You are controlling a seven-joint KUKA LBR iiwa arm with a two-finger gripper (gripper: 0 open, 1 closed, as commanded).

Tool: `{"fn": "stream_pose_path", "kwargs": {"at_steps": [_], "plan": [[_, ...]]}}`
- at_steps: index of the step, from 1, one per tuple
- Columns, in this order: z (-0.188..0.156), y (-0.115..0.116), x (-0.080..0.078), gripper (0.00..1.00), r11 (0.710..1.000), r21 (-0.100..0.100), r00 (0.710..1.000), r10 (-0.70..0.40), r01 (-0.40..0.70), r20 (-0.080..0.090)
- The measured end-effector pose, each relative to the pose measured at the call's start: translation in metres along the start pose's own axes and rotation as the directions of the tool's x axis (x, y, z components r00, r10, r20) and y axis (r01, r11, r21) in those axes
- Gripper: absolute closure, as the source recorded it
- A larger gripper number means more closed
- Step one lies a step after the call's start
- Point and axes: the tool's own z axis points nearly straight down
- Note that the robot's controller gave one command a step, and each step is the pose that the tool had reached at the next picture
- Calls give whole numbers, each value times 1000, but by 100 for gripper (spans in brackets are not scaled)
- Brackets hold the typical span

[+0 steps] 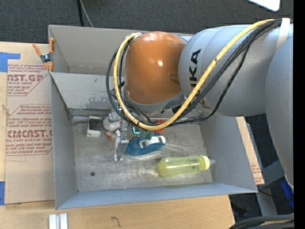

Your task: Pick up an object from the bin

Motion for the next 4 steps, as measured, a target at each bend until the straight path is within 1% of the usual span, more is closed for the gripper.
{"fn": "stream_pose_path", "kwargs": {"at_steps": [1, 2, 3, 4], "plan": [[-4, -1, -2, 0, 1000, -1, 1000, 2, -2, 8], [10, -11, 0, 0, 997, -3, 997, -71, 71, 15], [46, -53, -6, 0, 982, 1, 982, -189, 189, 8], [69, -59, -25, 0, 997, 1, 997, -74, 74, 10]]}}
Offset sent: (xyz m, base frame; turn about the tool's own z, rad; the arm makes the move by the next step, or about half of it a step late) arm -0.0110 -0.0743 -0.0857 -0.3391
